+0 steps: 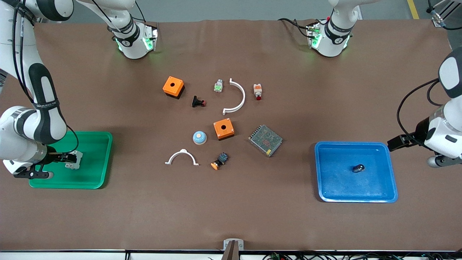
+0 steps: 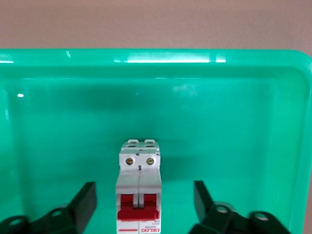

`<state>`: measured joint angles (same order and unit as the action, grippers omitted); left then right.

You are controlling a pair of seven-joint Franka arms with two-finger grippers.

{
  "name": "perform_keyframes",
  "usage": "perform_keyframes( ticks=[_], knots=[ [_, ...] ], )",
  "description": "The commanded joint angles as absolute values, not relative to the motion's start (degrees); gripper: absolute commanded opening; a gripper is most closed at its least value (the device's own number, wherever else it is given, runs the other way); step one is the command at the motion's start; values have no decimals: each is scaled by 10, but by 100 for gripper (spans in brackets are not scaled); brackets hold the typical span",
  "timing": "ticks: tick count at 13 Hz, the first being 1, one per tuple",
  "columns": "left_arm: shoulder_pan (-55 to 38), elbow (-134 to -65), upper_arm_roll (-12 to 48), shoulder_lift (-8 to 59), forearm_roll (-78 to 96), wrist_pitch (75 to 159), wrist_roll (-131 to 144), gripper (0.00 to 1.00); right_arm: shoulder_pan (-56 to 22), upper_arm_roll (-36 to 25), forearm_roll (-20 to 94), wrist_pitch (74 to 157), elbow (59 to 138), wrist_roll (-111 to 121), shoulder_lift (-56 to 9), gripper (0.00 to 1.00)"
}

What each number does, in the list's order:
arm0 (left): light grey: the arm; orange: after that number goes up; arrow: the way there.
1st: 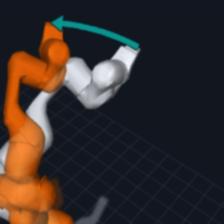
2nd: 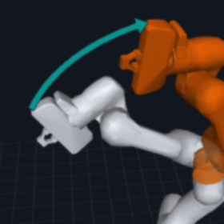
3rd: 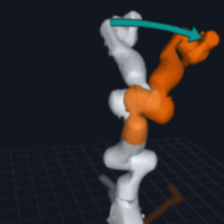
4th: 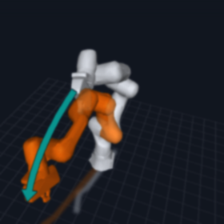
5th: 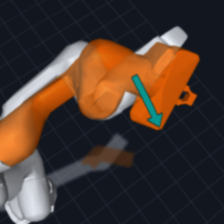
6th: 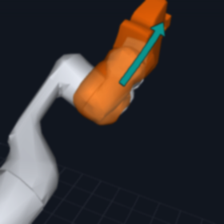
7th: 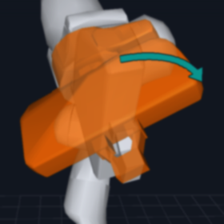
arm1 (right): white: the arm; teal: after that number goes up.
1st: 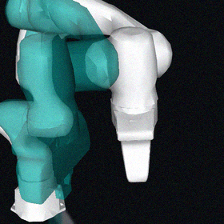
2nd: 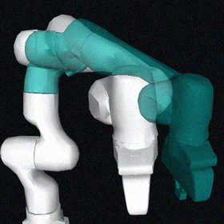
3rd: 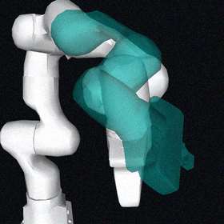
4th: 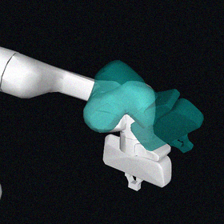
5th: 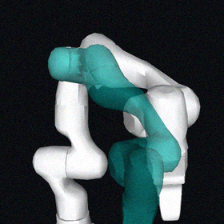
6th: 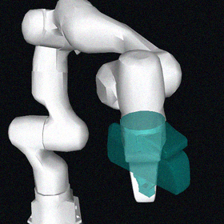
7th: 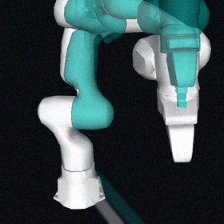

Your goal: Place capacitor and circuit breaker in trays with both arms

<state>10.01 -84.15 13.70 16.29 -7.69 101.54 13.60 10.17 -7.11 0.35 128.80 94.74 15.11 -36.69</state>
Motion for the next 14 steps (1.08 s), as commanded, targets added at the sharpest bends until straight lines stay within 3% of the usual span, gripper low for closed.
perform_keyframes(
  ticks=[1,6,14],
  knots=[
    [101,-837,148,131,-78,975,129,100,92,-60,6,1185,880,147,-371,100],
    [101,-837,152,79,-77,935,127,100,4,-59,8,1123,892,7,-330,100],
    [78,-845,150,16,-31,856,106,100,-42,-52,8,917,897,-7,-121,100]
  ],
)
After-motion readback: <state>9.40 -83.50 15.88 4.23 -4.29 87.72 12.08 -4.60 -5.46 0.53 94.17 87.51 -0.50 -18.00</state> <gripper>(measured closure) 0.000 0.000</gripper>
